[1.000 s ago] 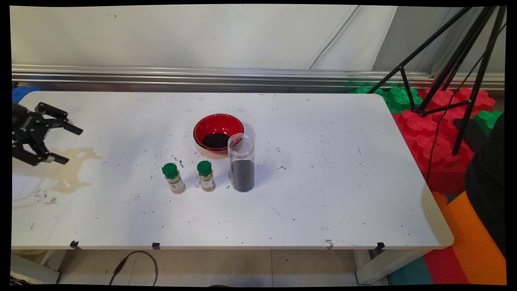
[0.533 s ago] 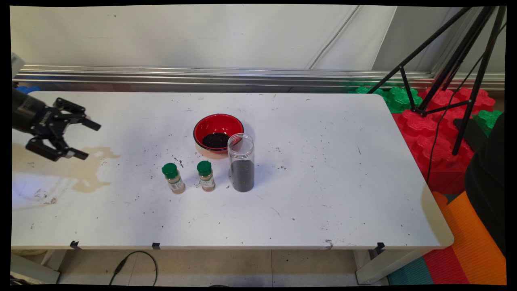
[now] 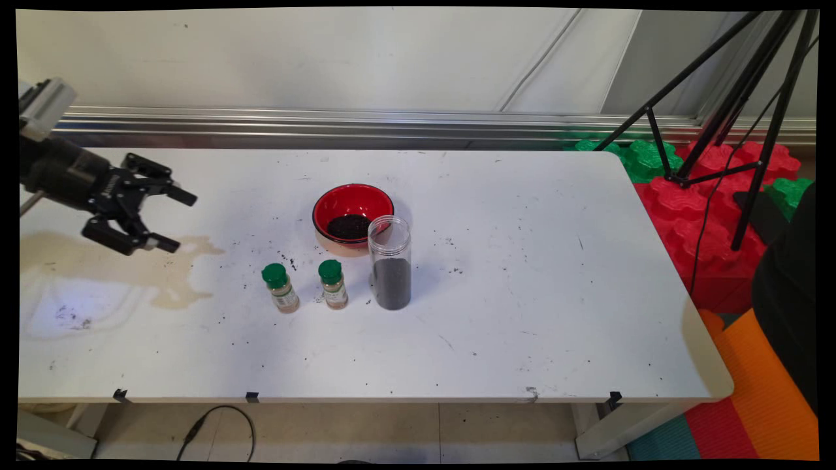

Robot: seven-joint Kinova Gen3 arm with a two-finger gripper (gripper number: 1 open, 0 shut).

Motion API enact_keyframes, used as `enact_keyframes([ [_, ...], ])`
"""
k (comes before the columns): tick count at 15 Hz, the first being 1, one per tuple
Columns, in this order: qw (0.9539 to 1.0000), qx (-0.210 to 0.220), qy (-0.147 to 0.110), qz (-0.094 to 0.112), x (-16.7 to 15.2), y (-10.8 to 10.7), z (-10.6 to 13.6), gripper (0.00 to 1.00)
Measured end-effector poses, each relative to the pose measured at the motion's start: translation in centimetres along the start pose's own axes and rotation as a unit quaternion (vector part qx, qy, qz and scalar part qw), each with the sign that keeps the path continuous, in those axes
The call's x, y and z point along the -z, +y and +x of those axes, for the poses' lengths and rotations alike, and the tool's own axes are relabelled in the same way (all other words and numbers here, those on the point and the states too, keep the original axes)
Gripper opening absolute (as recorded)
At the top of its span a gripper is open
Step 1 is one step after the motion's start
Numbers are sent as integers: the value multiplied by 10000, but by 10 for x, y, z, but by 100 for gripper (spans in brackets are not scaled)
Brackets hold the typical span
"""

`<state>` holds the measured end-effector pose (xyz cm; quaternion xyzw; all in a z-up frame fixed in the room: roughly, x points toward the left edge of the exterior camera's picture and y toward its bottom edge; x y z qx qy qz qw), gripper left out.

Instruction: Pick up the black seasoning powder from the table

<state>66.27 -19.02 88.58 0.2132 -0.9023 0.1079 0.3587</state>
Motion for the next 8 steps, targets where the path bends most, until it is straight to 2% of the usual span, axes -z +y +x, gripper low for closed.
enact_keyframes([
  [8, 9994, -31, 334, -56, -44, 2, 32, 100],
])
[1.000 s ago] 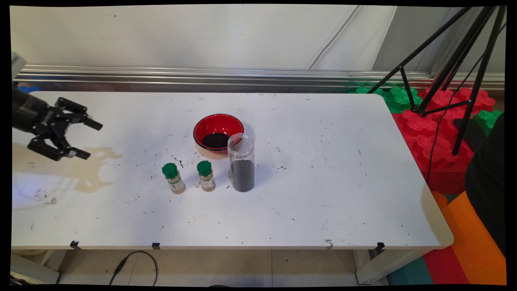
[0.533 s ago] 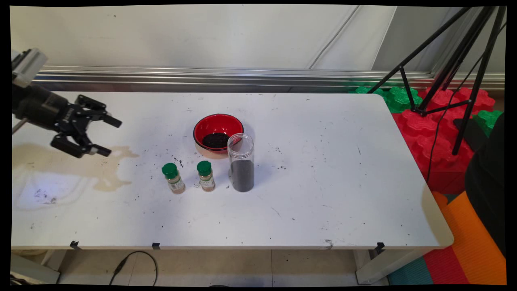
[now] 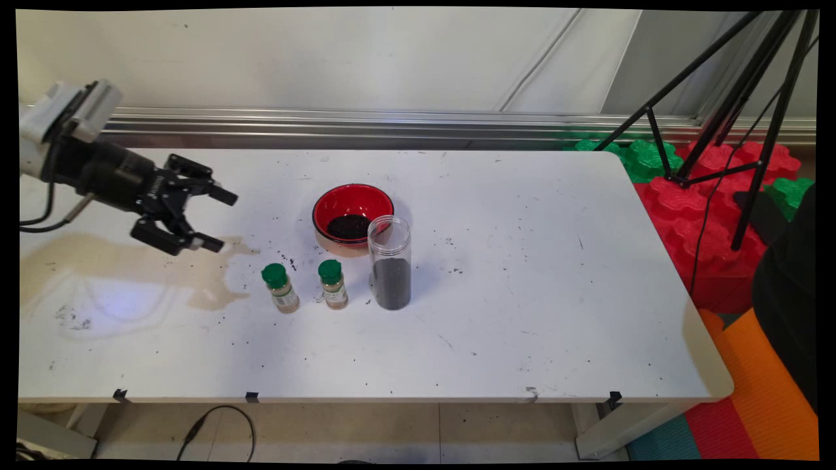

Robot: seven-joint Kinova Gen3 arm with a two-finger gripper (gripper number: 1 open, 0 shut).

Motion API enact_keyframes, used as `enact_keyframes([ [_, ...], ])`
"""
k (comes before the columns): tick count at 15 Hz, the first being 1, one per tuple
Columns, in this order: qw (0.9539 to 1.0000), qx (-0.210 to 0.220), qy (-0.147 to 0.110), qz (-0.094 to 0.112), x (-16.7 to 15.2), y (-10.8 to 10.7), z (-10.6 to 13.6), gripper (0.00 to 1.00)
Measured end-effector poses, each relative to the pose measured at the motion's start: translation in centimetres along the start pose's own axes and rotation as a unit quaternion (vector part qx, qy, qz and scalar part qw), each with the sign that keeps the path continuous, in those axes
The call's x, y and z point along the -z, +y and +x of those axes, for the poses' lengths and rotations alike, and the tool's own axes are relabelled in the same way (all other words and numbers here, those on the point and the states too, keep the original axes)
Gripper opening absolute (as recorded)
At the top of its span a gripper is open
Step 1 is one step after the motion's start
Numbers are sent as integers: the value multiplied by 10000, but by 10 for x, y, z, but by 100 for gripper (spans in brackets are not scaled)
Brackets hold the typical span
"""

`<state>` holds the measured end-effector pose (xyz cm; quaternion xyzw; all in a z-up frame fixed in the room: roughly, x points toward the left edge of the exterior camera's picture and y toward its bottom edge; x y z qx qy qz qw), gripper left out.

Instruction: Pick up the black seasoning powder from the table

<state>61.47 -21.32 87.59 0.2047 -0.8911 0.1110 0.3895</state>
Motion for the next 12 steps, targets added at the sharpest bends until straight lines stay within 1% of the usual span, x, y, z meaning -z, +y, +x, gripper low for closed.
enact_keyframes([
  [8, 9993, -70, 351, -103, -44, 3, 19, 100],
  [12, 9980, -148, 590, -167, -72, 4, 26, 100],
])
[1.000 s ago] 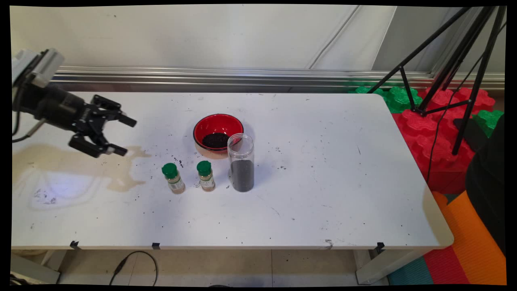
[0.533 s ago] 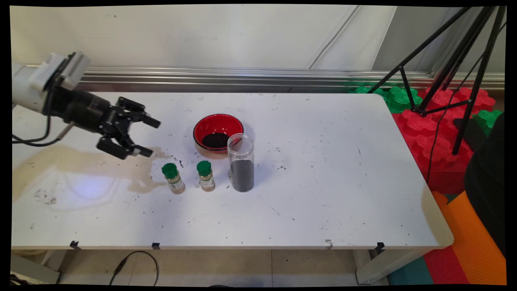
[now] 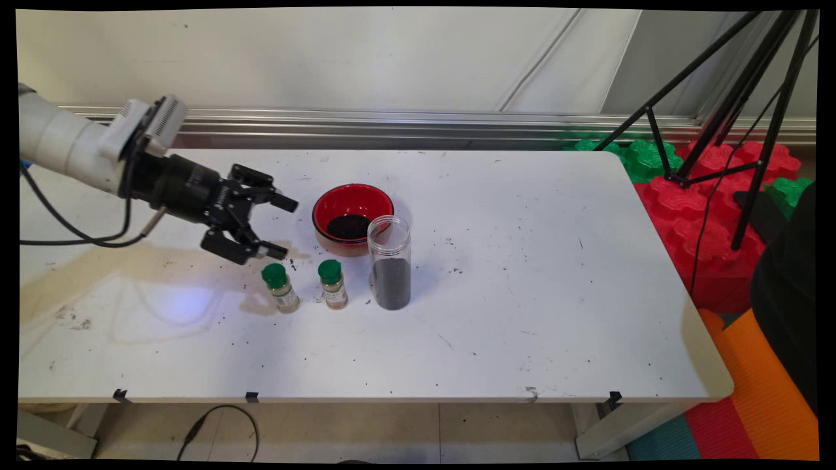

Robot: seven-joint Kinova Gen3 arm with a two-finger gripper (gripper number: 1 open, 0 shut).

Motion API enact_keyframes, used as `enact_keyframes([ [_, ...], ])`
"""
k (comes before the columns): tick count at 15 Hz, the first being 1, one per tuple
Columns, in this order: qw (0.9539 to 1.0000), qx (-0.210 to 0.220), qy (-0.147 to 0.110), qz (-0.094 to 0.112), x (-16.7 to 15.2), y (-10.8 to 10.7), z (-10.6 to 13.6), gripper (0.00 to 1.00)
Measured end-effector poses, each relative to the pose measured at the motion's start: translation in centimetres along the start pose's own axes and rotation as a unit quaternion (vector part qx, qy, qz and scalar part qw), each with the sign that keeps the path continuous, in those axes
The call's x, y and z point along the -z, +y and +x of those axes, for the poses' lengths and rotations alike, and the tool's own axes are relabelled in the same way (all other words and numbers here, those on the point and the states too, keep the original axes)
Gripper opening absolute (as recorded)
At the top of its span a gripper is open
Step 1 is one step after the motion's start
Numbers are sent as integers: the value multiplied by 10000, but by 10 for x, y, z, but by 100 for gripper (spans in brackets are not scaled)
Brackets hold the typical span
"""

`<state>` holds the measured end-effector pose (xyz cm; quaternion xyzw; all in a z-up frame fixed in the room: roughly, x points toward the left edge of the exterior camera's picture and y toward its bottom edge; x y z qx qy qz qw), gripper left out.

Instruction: Pick up the black seasoning powder from the table

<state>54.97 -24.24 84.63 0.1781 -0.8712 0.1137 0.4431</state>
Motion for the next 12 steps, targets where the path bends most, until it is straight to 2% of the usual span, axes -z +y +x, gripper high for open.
enact_keyframes([
  [12, 9989, -175, 422, -71, -62, 2, 5, 100],
])
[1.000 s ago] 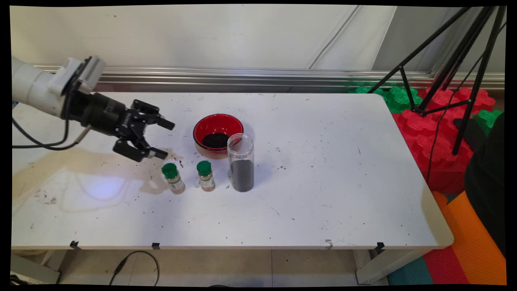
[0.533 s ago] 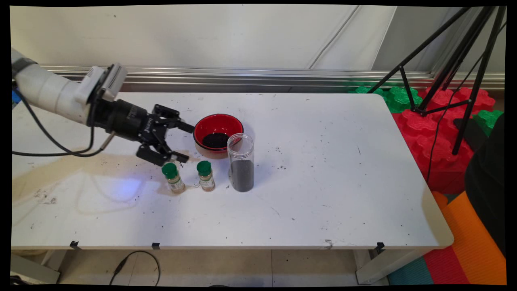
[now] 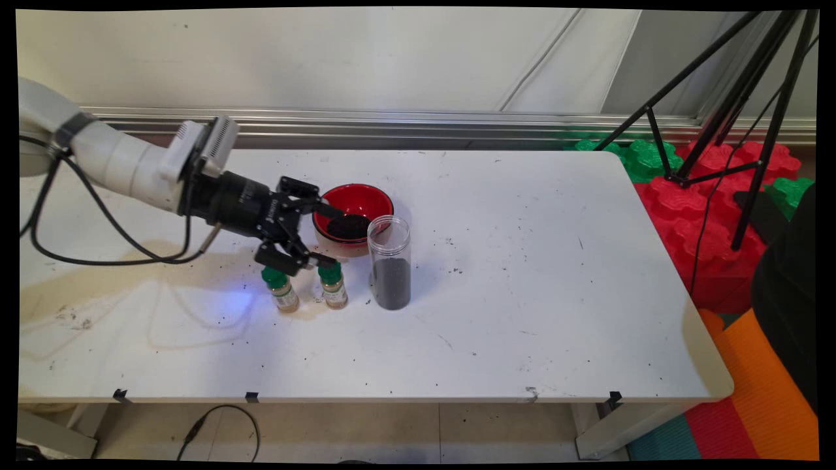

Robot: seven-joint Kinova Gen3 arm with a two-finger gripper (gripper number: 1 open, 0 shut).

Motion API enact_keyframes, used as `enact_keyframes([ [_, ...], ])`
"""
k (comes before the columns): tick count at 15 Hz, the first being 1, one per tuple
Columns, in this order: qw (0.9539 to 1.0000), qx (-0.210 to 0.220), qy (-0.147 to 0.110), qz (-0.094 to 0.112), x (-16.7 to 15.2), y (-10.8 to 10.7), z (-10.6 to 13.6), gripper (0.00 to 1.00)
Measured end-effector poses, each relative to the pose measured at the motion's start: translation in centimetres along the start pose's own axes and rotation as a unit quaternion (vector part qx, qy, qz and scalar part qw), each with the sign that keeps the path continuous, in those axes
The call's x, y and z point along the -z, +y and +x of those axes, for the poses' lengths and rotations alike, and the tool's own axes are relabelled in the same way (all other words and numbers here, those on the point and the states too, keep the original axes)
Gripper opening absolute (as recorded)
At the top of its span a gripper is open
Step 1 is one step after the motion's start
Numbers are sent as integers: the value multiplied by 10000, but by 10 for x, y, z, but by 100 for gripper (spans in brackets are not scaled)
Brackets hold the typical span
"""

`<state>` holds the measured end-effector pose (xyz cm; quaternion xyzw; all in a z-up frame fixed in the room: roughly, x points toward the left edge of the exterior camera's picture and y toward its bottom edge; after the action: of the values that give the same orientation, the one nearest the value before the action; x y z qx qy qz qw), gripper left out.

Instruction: Pick up the black seasoning powder from the table

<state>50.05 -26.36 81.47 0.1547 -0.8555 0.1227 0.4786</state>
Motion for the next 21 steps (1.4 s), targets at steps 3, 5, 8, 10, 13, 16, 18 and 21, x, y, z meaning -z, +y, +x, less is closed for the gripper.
enact_keyframes([
  [3, 10000, -42, 54, -8, -13, 1, 0, 100],
  [5, 9999, -76, 88, -2, -22, 0, 0, 100],
  [8, 9998, -122, 132, 4, -34, 0, 0, 100],
  [10, 9998, -142, 156, 13, -41, 0, 0, 100],
  [13, 9997, -173, 185, 21, -53, -2, -1, 100],
  [16, 9996, -189, 211, 33, -64, -3, -2, 100],
  [18, 9995, -197, 224, 36, -69, -3, -2, 100],
  [21, 9995, -203, 235, 39, -75, -4, -3, 100],
])
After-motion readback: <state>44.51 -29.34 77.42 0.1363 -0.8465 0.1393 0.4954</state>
